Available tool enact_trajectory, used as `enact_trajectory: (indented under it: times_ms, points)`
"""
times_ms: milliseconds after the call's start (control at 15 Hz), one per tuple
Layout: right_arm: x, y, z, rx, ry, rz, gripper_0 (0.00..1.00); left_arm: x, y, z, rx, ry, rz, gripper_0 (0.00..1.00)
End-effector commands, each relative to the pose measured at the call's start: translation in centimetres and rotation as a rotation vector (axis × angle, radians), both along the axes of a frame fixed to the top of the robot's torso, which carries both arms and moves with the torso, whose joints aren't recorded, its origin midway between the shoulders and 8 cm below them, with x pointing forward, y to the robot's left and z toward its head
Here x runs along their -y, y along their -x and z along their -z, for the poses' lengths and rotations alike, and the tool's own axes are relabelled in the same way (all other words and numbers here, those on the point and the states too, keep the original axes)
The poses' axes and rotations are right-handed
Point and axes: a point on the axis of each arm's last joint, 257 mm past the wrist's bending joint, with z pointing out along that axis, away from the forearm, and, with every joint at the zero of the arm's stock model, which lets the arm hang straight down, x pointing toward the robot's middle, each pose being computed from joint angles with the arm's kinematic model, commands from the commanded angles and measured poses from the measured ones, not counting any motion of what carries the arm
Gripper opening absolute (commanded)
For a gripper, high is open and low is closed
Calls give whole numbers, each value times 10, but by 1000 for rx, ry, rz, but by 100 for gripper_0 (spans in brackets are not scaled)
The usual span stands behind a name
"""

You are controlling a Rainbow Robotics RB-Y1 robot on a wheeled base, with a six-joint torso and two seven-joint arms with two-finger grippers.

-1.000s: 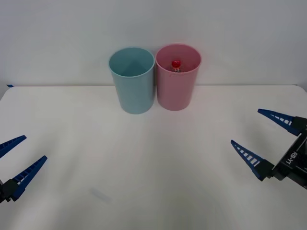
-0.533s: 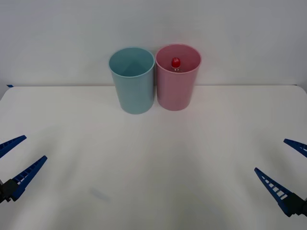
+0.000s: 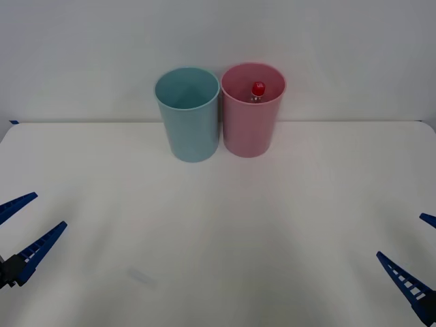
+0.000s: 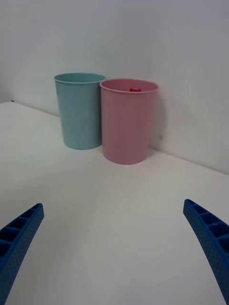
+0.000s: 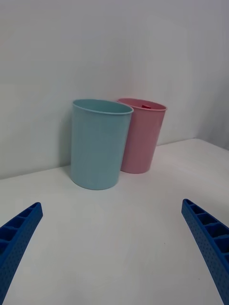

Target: Grasp the object on the table and drop it into the matching bin: aluminum can to the light blue bin, PET bottle to the pink bin.

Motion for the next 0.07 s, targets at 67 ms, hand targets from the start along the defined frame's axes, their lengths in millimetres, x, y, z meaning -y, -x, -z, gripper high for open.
enact_trajectory:
  times_ms: [67]
  points:
    - [1, 1, 4, -9, 7, 3, 100, 0, 0, 0, 0, 0, 0, 100]
